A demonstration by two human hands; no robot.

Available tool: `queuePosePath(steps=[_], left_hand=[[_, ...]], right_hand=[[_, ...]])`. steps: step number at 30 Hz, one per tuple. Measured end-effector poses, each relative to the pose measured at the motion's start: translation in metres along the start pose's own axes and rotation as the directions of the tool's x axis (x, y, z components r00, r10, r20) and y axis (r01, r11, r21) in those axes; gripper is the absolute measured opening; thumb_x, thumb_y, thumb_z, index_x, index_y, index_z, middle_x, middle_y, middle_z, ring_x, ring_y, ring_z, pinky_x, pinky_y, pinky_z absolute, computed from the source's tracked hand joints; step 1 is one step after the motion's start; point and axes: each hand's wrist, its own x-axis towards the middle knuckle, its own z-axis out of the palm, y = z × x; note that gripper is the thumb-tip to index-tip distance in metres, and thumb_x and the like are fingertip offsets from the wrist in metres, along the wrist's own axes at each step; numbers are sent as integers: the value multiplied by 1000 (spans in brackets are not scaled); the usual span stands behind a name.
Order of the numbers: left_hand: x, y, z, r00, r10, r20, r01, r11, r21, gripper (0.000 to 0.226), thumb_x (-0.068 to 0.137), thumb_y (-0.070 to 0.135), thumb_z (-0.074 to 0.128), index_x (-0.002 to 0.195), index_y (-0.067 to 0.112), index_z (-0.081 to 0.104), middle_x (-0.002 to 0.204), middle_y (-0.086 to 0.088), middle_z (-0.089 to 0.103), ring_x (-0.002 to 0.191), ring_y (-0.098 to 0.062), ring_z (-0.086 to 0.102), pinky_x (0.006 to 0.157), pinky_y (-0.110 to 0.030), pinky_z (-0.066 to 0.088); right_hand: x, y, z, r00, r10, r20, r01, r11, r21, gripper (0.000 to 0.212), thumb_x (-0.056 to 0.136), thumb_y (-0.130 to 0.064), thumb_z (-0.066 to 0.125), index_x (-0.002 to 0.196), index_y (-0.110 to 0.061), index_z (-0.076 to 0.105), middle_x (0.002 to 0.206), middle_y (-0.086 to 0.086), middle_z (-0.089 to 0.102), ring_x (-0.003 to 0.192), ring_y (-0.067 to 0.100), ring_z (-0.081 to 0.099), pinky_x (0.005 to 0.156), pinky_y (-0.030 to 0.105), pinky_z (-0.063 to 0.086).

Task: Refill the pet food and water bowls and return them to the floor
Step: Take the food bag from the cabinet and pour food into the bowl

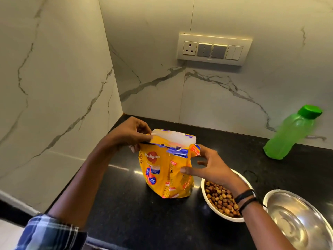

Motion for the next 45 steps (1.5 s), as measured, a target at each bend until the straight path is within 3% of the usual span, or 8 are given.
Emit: queuePosePath(steps=[7, 13, 20, 24, 29, 35, 40, 45], left_hand=[[-7, 31, -8, 979, 85, -186, -7, 923, 384, 8, 80, 8, 72, 89, 8, 72, 74, -8, 72, 67, -21, 71, 62, -34, 60], [-19, 32, 2, 726, 253, -639, -102, 959, 264, 27, 92, 34, 63, 102, 9, 62, 89, -8, 70, 73, -23, 68, 68, -33, 54], [-38, 6, 45, 963, -73, -259, 111, 985, 136, 64, 82, 70, 49, 78, 9, 68, 65, -2, 72, 59, -14, 70, 61, -28, 55], [-12, 10, 57, 925, 89, -370, -3, 974, 227, 21, 89, 24, 62, 89, 3, 63, 82, -15, 65, 80, -32, 62, 71, -39, 47], [7, 35, 45, 937, 179, -301, -244, 950, -193, 15, 94, 27, 62, 99, 13, 66, 98, -14, 72, 93, -23, 69, 85, -37, 55], [-30, -9, 51, 846, 53, -531, -297, 873, -387, 83, 61, 88, 51, 127, 39, 41, 120, 24, 51, 105, 14, 55, 75, -9, 46], [-67, -63, 103, 909, -37, -416, -191, 848, -493, 133, 37, 88, 68, 148, 31, 22, 140, 24, 36, 133, -7, 34, 108, -36, 34], [-63, -67, 134, 813, -134, -566, -35, 960, -277, 79, 67, 48, 80, 136, 21, 51, 132, 8, 54, 120, -9, 52, 100, -36, 47]], right_hand=[[5, -8, 7, 916, -311, -254, 240, 931, -274, 21, 81, -11, 79, 101, -16, 76, 99, -4, 77, 92, 5, 71, 82, 38, 60], [-7, 10, 38, 876, -252, -413, 201, 966, -163, 32, 78, -45, 78, 105, -32, 68, 96, -19, 74, 87, 1, 70, 76, 31, 61], [-1, 14, 32, 999, 16, -37, -21, 988, -151, 88, 48, -75, 80, 123, -53, 40, 114, -44, 54, 111, -14, 53, 85, 5, 44], [2, 15, 70, 954, -41, -297, -81, 918, -389, 69, 75, -55, 75, 133, -28, 50, 125, -1, 68, 115, 27, 63, 89, 37, 49], [-10, 9, 95, 992, -125, 13, 123, 942, -311, 53, 77, -36, 75, 120, -45, 46, 112, -22, 64, 105, 7, 65, 87, 27, 52], [7, 23, 22, 970, 40, -239, -83, 981, -174, 53, 80, -6, 73, 126, -24, 55, 112, -8, 63, 108, 13, 63, 86, 23, 52], [29, 30, 4, 979, 183, -90, -196, 967, -164, 87, 80, -11, 76, 152, -25, 29, 151, 1, 42, 138, 20, 42, 107, 36, 42], [69, 21, 6, 989, 113, 93, -129, 974, 186, 96, 74, 4, 77, 152, -26, 31, 156, -2, 36, 144, 18, 33, 116, 46, 33]])
